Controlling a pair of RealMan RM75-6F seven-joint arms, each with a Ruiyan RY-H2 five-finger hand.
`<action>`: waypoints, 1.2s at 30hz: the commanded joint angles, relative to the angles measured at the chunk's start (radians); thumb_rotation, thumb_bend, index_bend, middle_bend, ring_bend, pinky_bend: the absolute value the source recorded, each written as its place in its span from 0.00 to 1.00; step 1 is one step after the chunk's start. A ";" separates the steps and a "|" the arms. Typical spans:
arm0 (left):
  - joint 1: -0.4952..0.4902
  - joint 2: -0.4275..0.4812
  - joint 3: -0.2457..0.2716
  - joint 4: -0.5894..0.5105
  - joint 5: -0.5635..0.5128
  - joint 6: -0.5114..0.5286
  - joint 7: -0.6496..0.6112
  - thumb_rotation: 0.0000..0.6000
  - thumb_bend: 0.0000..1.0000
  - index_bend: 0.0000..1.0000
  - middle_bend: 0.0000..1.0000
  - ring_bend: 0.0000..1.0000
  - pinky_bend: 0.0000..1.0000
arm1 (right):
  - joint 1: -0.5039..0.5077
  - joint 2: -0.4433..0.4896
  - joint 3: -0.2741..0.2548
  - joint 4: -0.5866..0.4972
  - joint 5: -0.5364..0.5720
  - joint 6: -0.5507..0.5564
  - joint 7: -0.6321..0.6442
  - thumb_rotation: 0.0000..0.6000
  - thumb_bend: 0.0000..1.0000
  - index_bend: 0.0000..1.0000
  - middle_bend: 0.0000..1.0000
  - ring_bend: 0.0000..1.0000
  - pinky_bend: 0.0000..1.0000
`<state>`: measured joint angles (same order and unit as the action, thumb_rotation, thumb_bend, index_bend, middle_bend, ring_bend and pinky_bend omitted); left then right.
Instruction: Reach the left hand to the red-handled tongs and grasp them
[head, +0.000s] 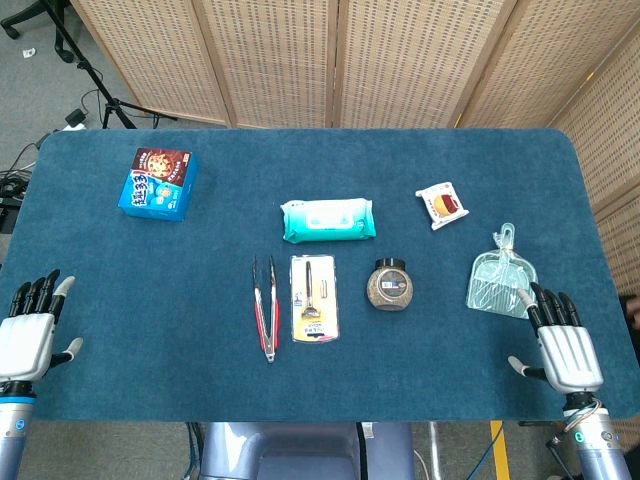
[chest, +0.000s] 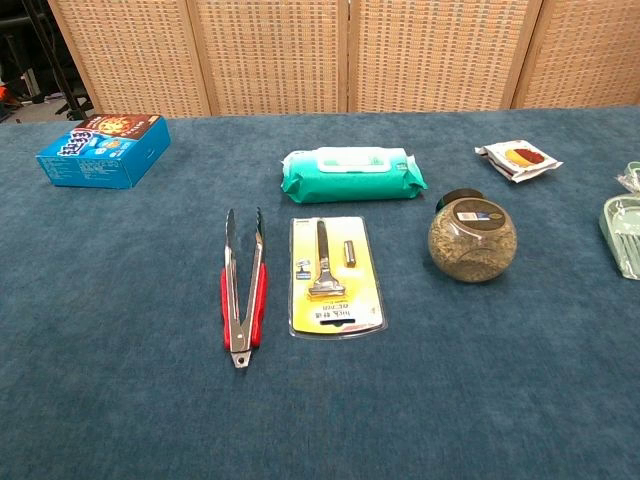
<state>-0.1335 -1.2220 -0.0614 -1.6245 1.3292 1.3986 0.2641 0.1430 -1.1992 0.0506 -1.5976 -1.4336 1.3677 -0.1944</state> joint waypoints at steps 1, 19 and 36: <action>0.000 0.000 0.000 0.000 0.000 -0.001 0.001 1.00 0.23 0.00 0.00 0.00 0.00 | 0.000 0.000 -0.001 -0.001 0.000 0.000 0.000 1.00 0.16 0.00 0.00 0.00 0.00; -0.001 0.006 0.001 -0.007 0.002 -0.003 -0.001 1.00 0.24 0.00 0.00 0.00 0.00 | -0.002 0.001 -0.001 -0.004 -0.003 0.004 0.000 1.00 0.16 0.00 0.00 0.00 0.00; -0.098 0.088 -0.047 -0.064 0.048 -0.088 -0.022 1.00 0.37 0.00 0.30 0.39 0.38 | -0.003 0.008 0.001 -0.006 -0.007 0.009 0.019 1.00 0.16 0.00 0.00 0.00 0.00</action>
<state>-0.2136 -1.1518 -0.0998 -1.6712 1.3713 1.3296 0.2422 0.1397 -1.1911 0.0514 -1.6038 -1.4408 1.3767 -0.1757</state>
